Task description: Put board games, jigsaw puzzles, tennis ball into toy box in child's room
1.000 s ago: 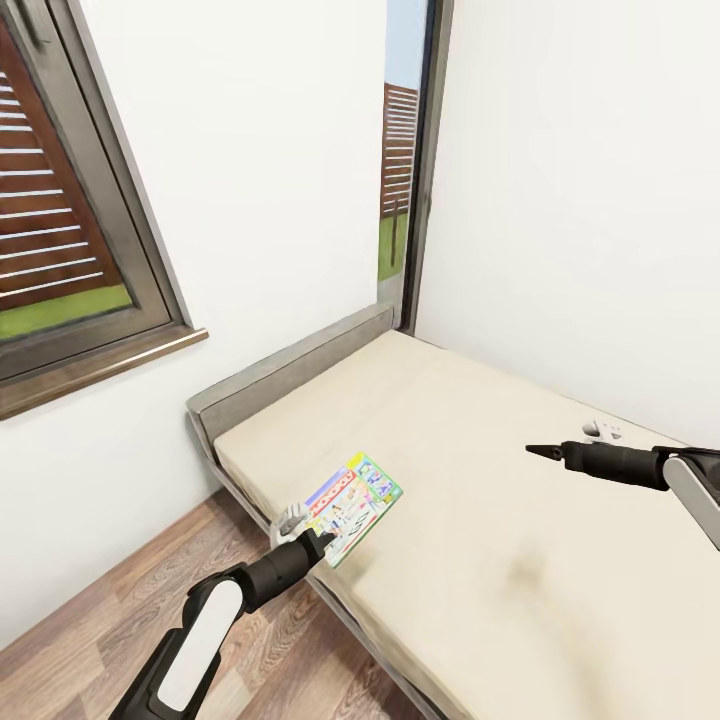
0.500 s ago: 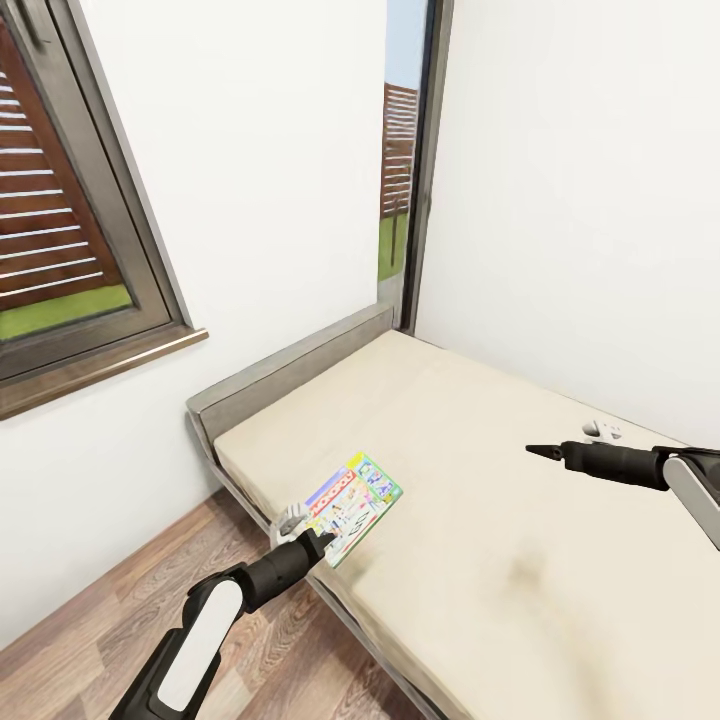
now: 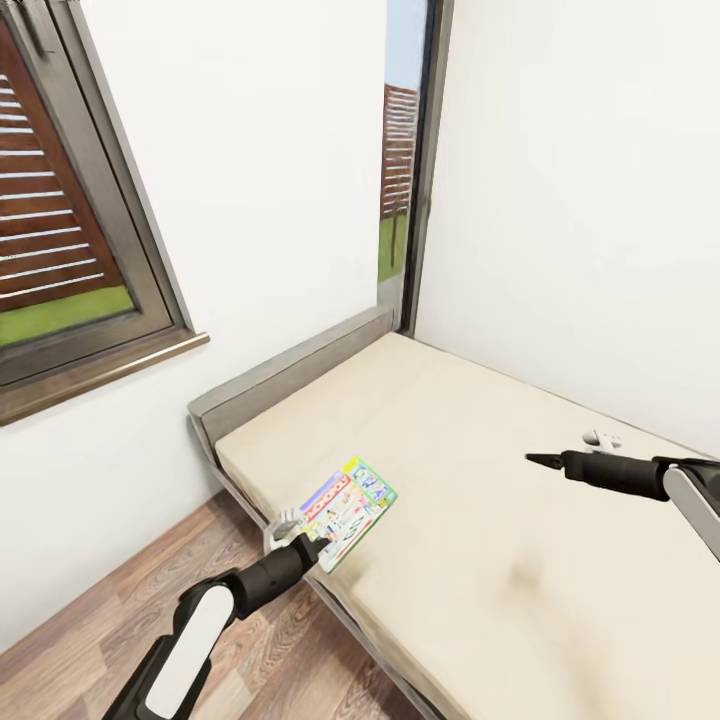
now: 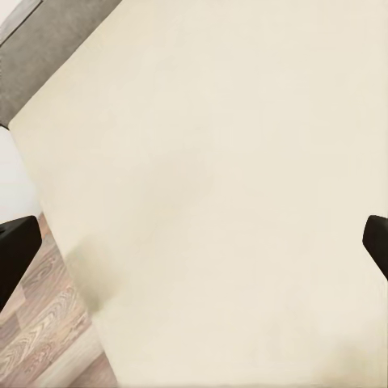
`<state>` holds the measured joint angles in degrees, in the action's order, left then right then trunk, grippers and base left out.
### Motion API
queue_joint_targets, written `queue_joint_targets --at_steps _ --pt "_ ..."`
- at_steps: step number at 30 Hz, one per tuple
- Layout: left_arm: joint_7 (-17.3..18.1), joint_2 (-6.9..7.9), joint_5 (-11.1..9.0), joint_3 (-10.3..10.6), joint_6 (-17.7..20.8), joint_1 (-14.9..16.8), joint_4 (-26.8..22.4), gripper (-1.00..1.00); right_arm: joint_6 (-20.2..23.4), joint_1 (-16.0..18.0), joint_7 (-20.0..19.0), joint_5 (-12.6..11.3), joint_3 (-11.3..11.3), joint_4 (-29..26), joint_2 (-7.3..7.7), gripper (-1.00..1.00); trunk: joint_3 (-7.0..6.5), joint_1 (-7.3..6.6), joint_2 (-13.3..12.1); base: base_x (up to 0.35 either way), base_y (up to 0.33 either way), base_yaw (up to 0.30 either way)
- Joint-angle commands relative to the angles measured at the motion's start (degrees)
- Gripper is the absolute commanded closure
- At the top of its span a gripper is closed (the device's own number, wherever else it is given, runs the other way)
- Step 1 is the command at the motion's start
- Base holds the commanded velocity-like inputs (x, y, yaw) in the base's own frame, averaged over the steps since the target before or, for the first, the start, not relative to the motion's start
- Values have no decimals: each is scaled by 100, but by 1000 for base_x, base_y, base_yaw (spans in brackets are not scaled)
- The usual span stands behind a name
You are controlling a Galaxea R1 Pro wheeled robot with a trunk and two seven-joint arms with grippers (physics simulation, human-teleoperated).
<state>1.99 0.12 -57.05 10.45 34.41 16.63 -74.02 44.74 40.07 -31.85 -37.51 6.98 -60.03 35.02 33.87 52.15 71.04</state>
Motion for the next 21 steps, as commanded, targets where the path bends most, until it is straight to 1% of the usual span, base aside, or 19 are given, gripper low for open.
queue_joint_targets --at_steps 1,12,21 --pt "8 11 -14 -2 21 -2 -5 100 15 -9 -5 -11 4 -6 5 -100 -13 -23 -38 0 0 0" --pt "11 41 -56 -8 33 -21 -15 100 1 -57 -5 -11 -11 -60 4 -100 -211 -264 -480 0 0 0" --pt "5 39 -66 -2 27 -29 -19 100 0 -67 -5 -11 -6 -83 4 -100 -211 -264 -480 0 0 0"
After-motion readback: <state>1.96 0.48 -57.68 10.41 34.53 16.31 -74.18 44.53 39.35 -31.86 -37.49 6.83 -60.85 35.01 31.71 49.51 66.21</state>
